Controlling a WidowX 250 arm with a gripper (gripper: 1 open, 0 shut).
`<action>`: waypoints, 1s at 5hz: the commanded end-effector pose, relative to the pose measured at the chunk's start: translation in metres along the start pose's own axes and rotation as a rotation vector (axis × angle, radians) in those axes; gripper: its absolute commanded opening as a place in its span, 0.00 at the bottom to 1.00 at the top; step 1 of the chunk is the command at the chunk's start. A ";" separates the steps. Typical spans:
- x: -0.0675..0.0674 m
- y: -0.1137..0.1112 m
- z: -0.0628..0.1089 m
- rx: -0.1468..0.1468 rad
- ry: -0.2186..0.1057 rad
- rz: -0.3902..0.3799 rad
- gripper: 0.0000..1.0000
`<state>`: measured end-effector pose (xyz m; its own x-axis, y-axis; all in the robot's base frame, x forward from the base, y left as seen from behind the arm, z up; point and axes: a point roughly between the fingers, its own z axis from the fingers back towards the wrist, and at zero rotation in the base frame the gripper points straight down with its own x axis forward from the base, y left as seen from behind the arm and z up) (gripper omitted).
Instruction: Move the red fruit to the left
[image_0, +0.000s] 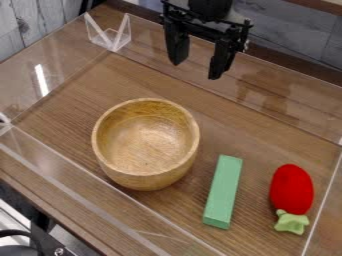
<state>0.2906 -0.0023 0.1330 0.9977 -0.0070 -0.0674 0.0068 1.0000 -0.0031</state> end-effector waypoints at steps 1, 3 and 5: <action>-0.004 -0.007 -0.012 -0.010 0.035 0.018 1.00; -0.020 -0.086 -0.031 -0.060 0.045 0.057 1.00; -0.026 -0.139 -0.053 -0.107 0.013 0.090 1.00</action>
<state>0.2560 -0.1399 0.0727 0.9898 0.0790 -0.1182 -0.0894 0.9923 -0.0854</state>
